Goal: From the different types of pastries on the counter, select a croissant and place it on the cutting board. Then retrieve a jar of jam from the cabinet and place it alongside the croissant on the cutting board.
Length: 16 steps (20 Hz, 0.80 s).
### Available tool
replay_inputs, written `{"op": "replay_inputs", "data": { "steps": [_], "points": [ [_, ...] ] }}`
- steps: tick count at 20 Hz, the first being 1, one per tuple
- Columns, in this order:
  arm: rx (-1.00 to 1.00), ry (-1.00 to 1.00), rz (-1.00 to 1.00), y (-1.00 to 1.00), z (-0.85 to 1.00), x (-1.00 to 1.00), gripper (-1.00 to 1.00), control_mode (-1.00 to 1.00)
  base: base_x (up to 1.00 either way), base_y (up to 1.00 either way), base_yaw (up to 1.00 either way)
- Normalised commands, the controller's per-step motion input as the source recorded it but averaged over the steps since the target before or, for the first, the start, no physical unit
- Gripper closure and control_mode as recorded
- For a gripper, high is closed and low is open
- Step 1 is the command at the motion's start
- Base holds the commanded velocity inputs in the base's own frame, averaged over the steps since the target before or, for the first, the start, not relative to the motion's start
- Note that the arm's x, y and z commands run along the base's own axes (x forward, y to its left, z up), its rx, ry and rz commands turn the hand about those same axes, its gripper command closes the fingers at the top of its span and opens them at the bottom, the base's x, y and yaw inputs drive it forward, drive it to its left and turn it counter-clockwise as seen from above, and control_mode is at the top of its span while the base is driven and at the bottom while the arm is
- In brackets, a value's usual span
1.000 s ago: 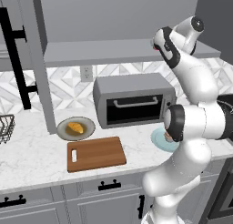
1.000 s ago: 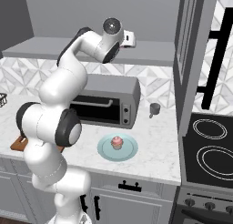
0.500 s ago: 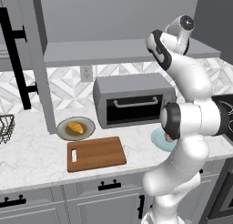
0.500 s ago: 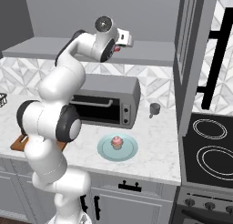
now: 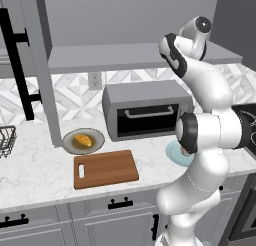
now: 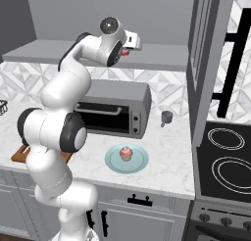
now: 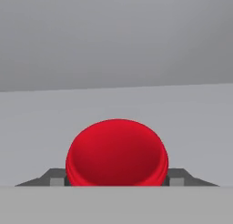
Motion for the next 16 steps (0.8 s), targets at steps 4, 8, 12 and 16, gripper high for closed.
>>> {"op": "replay_inputs", "data": {
  "steps": [4,8,12,16],
  "points": [
    [0.0,-0.06,0.0,0.01,0.04,-0.23,1.0,-1.0,0.0,0.0,0.0],
    [0.01,-0.15,0.0,0.04,0.26,-0.92,1.0,-1.0,0.0,0.0,0.0],
    [0.03,-0.11,0.0,0.24,0.41,-1.0,1.0,-1.0,0.0,0.0,0.0],
    [0.02,-0.09,-0.01,0.52,0.08,-1.0,1.0,-1.0,0.0,0.0,0.0]
  ]
}}
